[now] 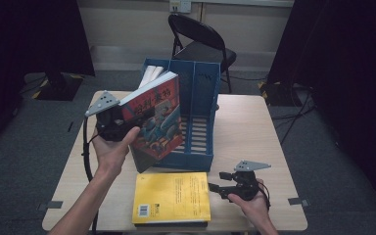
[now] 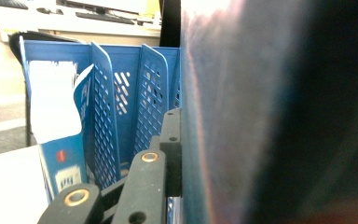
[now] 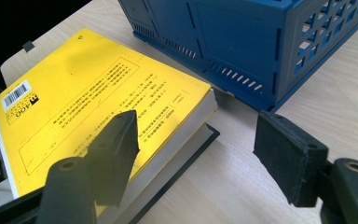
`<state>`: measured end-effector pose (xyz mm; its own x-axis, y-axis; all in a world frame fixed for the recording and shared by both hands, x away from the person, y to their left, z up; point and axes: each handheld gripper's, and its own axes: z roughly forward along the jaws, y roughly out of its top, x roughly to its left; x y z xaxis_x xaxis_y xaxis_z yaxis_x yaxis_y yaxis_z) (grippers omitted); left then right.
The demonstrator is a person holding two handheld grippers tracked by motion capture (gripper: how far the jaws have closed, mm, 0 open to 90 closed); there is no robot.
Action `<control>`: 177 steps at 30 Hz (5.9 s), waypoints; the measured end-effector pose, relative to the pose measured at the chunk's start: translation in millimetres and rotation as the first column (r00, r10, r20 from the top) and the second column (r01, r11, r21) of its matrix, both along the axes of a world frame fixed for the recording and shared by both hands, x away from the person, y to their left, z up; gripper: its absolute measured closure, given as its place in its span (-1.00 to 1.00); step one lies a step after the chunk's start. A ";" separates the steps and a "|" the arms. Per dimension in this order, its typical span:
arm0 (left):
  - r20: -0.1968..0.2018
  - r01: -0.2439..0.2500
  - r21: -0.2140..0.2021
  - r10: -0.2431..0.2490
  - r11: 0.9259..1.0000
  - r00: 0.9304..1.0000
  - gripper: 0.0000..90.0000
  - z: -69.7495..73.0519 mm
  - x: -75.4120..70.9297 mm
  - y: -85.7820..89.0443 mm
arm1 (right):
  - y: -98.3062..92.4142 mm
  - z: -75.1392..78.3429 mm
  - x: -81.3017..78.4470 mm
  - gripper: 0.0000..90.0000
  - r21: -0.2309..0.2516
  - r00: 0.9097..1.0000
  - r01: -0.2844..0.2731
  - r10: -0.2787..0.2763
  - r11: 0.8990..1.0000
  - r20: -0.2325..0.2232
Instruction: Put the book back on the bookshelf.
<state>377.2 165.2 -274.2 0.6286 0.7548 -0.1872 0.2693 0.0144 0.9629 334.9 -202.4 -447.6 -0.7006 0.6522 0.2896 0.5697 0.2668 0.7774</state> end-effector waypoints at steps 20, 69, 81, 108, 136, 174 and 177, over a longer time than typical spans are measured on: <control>-0.055 -0.108 0.053 0.111 0.993 0.992 0.65 -9.3 50.1 -33.0 | 0.3 -5.5 0.6 -0.39 -0.005 1.000 -0.018 0.018 1.000 -0.025; -0.042 -0.177 0.049 0.179 0.983 0.983 0.65 -60.5 95.0 -73.2 | -0.3 -10.8 -0.2 -0.46 -0.041 0.998 -0.042 0.041 0.998 -0.040; -0.067 -0.135 0.102 0.142 0.986 0.988 0.65 -81.5 88.6 -74.0 | -0.3 -10.8 -0.3 -0.45 -0.039 0.998 -0.044 0.042 0.998 -0.040; -0.094 -0.048 0.148 0.063 0.988 0.994 0.58 -91.7 68.3 -62.7 | 6.5 -11.1 -1.6 -0.43 -0.050 0.998 -0.057 0.055 0.997 -0.042; -0.160 -0.001 0.254 0.043 0.967 0.986 0.39 -66.2 70.1 -56.5 | 5.6 -11.5 -1.0 -0.43 -0.053 0.998 -0.052 0.050 0.997 -0.040; -0.494 0.164 0.484 0.114 0.860 0.862 0.51 -5.2 108.4 -82.3 | 5.3 -12.1 -0.1 -0.44 -0.044 0.998 -0.047 0.045 0.998 -0.049; -0.501 0.170 0.497 0.121 0.851 0.857 0.52 -4.6 111.1 -84.0 | 5.2 -12.0 -0.3 -0.44 -0.043 0.998 -0.047 0.045 0.998 -0.049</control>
<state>488.2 81.2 -278.8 0.5761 0.8142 -0.0721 0.7018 -0.4476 0.5541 334.7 -197.2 -459.6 -0.7164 0.6322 0.2950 0.5920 0.3271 0.7366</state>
